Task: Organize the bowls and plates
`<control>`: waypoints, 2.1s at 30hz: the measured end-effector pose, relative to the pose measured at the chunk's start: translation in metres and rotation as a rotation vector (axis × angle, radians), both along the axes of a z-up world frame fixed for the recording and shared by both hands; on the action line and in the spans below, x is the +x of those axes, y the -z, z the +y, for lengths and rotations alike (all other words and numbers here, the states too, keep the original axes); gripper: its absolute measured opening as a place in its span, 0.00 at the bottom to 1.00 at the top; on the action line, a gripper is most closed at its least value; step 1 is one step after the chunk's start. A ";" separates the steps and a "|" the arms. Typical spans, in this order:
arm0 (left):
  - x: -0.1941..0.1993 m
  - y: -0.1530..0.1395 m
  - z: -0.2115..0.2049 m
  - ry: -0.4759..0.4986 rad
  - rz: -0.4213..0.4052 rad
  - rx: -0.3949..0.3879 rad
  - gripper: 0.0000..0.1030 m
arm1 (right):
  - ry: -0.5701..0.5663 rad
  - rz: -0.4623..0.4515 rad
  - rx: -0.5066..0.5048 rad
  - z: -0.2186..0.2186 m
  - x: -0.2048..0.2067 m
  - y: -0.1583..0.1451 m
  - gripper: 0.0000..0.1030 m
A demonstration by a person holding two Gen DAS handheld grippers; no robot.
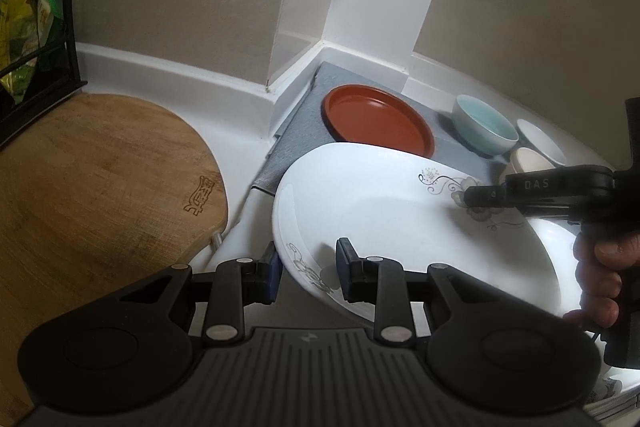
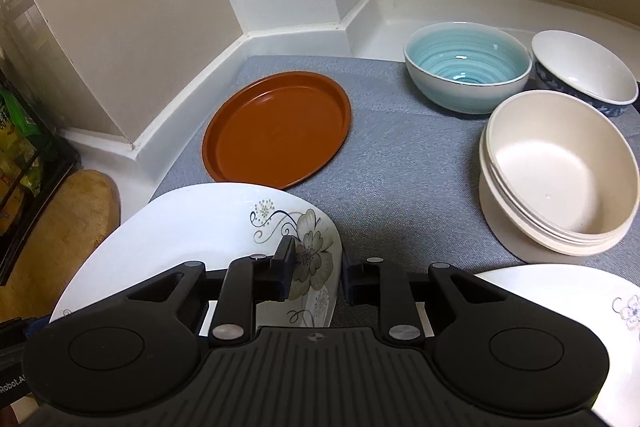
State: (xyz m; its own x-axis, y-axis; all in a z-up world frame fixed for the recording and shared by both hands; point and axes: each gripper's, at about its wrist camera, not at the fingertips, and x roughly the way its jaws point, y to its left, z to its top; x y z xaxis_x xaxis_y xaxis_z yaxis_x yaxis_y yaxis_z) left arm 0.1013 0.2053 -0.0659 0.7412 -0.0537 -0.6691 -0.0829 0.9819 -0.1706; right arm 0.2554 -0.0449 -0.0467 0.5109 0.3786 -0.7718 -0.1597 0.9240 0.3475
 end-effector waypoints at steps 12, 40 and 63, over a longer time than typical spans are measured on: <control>-0.012 -0.014 -0.024 0.056 -0.037 0.018 0.32 | 0.056 -0.034 0.013 -0.026 -0.025 -0.016 0.24; -0.009 -0.008 -0.124 0.409 -0.043 0.070 0.31 | 0.408 -0.050 0.023 -0.146 -0.121 -0.004 0.24; -0.011 -0.001 -0.134 0.472 -0.030 0.096 0.31 | 0.481 -0.040 0.043 -0.155 -0.141 0.012 0.24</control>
